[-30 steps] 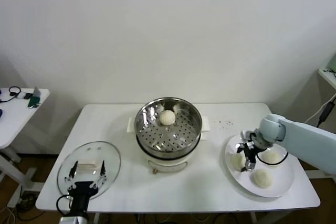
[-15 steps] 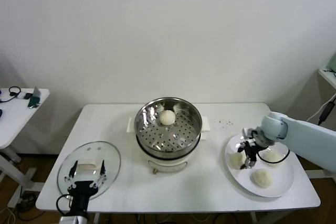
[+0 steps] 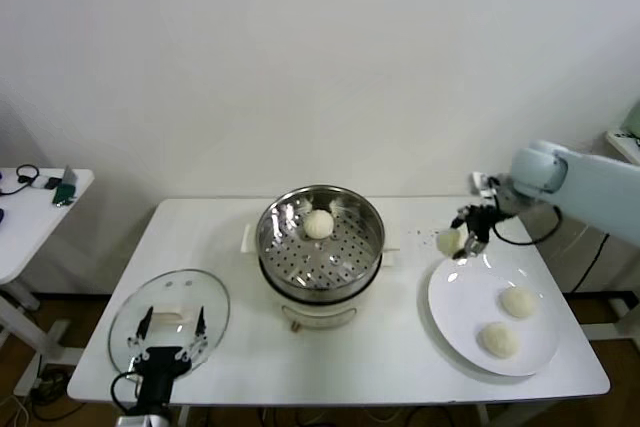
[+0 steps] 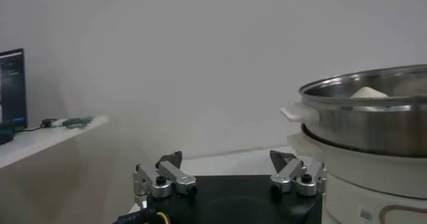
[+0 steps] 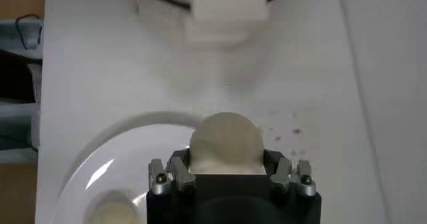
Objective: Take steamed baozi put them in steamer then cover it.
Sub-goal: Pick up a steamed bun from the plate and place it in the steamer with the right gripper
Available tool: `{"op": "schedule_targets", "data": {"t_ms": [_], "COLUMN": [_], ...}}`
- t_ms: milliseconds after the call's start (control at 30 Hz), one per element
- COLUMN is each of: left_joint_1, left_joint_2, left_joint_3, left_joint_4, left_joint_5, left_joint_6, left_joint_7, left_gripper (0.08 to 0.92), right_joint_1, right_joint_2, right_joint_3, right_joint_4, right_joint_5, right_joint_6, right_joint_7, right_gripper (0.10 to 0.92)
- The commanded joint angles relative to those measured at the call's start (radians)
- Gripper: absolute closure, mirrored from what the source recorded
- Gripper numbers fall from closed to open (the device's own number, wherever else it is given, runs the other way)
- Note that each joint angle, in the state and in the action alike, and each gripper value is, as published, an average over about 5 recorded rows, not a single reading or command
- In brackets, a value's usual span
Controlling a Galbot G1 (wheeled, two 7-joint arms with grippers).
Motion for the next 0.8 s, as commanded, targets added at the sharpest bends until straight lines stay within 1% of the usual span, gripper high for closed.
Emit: {"op": "schedule_targets", "data": {"t_ms": [33, 233, 467, 800], "left_joint_1": [0.023, 0.028, 0.033, 0.044], "left_joint_2": [0.005, 0.000, 0.006, 0.019], "left_joint_3": [0.017, 0.033, 0.026, 0.019], "left_joint_4": [-0.011, -0.030, -0.054, -0.049], "left_joint_5": [-0.004, -0.034, -0.046, -0.056], "left_joint_6": [-0.001, 0.006, 0.007, 0.004], "left_joint_7": [0.004, 0.008, 0.011, 0.010], "left_gripper": [0.177, 0.177, 0.177, 0.177], "right_joint_1": [0.312, 0.277, 0.160, 0.035], "right_joint_2": [0.160, 0.339, 0.532, 0.690], "right_joint_3": [-0.201, -0.161, -0.112, -0.100], "right_joint_4": [0.000, 0.001, -0.055, -0.133], "right_joint_5": [0.245, 0.332, 0.355, 0.357], "right_joint_6": [0.001, -0.044, -0.089, -0.114], "right_joint_7": [-0.004, 0.042, 0.089, 0.133], "right_gripper": [0.330, 0.330, 0.326, 0.321]}}
